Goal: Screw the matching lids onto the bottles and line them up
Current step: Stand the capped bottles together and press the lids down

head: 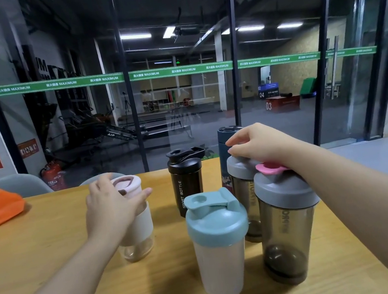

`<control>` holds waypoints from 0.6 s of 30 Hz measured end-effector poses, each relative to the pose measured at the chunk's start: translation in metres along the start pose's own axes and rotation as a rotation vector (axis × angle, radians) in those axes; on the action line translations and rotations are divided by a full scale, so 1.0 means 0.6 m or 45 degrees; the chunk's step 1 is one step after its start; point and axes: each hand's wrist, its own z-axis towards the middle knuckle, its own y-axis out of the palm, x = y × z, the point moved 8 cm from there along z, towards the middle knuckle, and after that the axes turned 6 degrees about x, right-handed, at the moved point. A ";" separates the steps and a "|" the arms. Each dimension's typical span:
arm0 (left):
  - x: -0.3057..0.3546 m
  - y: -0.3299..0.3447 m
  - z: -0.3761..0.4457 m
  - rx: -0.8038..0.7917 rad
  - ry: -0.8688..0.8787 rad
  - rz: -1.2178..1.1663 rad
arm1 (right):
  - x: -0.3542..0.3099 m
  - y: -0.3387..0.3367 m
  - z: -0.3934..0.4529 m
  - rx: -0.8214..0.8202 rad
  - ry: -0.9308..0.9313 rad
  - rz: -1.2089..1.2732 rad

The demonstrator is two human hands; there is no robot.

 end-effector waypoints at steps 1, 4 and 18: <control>0.000 0.000 -0.002 0.019 -0.007 -0.045 | 0.001 0.000 0.000 0.000 -0.001 0.002; 0.002 -0.002 -0.005 0.082 -0.029 -0.164 | 0.002 -0.001 0.001 0.005 -0.002 0.007; -0.014 0.011 -0.004 -0.010 -0.223 -0.394 | 0.007 -0.002 0.003 0.021 0.012 0.024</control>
